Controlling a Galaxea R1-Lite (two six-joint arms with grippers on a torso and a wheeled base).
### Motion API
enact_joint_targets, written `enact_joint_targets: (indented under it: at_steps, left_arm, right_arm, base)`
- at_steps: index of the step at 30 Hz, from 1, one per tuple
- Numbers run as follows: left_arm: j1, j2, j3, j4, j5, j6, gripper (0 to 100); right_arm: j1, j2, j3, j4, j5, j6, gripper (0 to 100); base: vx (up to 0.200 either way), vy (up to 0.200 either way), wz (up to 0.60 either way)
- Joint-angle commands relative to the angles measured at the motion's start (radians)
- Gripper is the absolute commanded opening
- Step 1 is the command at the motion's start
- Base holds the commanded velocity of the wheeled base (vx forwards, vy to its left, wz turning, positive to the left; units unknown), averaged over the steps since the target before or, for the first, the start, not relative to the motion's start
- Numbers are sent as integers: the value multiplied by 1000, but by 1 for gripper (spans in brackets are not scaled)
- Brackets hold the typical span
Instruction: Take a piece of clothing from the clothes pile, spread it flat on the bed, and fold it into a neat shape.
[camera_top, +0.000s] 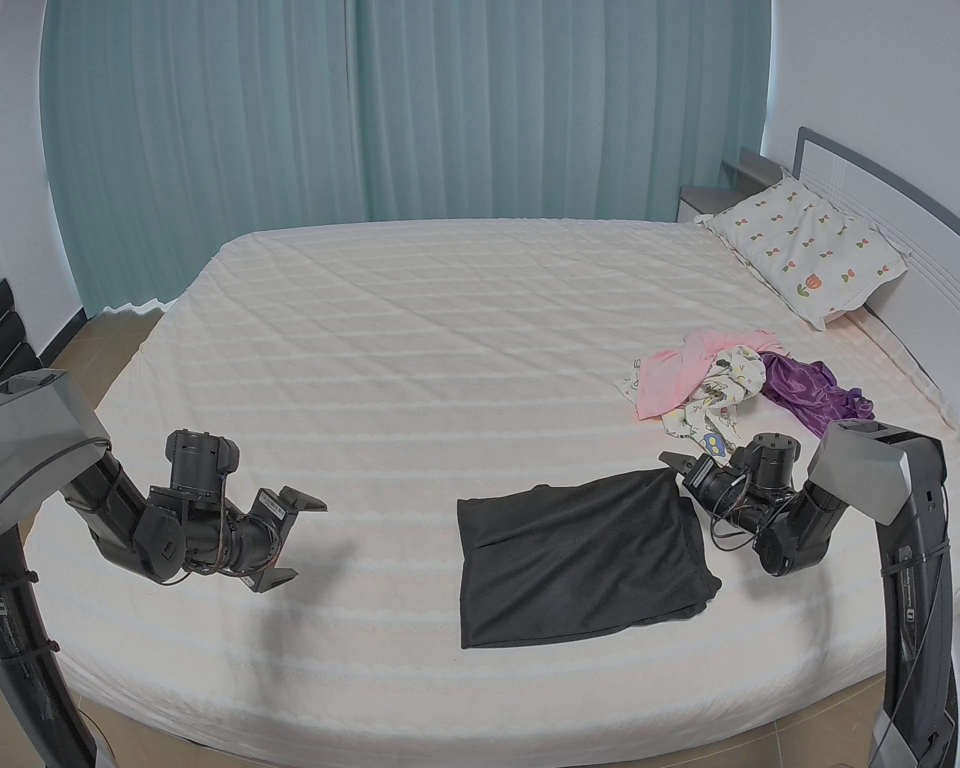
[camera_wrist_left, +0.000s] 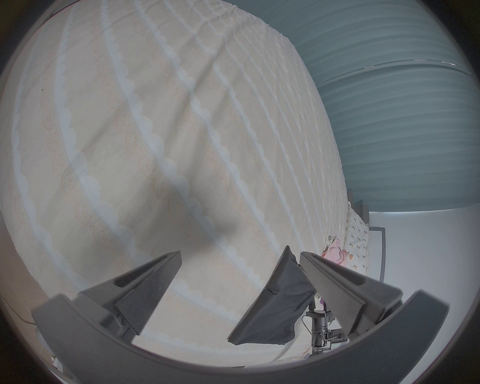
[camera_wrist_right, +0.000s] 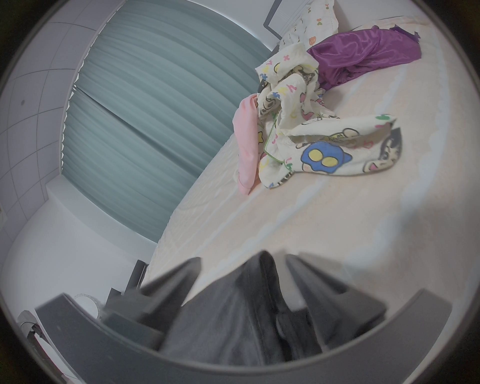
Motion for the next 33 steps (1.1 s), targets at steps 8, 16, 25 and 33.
enact_joint_targets:
  at_steps: [8, 16, 25, 33]
  left_arm:
    - [0, 2, 0, 0, 0, 1, 100]
    - [0, 2, 0, 0, 0, 2, 100]
    - [-6, 11, -2, -2, 3, 4, 100]
    - [-6, 12, -3, -2, 6, 4, 100]
  right_arm:
    - [4, -288, 379, -16, 3, -13, 100]
    - [11, -303, 643, -188, 64, -53, 100]
    - [-20, -254, 675, -187, 115, -141, 100]
    - [-15, -205, 641, -219, 121, -142, 100]
  base:
    - [0, 0, 0]
    - [-50, 0, 0]
    - [0, 0, 0]
    - [0, 0, 0]
